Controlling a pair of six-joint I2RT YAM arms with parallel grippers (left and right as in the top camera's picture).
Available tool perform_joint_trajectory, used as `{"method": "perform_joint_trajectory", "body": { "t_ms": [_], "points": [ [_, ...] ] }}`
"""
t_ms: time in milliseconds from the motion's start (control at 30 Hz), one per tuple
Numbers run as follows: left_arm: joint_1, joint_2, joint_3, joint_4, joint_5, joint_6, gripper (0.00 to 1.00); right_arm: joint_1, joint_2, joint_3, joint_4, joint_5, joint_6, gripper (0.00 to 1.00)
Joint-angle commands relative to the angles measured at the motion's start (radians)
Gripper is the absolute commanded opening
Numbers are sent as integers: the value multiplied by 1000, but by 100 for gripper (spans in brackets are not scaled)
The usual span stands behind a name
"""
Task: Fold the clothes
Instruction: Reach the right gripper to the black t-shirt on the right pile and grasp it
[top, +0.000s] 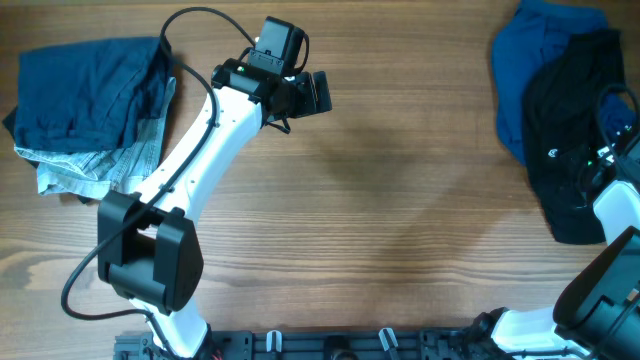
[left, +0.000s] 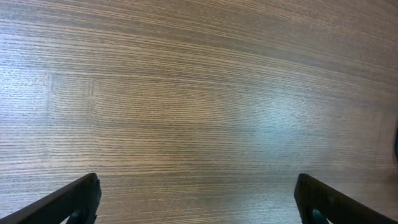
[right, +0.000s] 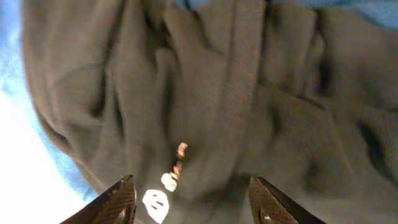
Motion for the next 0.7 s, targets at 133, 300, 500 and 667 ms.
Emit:
{"method": "perform_joint_trajectory", "body": {
  "t_ms": [133,300,500,667],
  "points": [
    [-4,8,12,-5,-37,-10,100,4,110,-4,62,35,24,56],
    [-3,8,12,-4,-74,-10,100,4,96,16,82,-35,14,25],
    [23,8,12,-4,-88,-10,100,4,-95,114,-5,-136,-10,15],
    [118,-50,18,-19,-87,-10,93,29,-317,184,-134,-315,-13,4]
  ]
}}
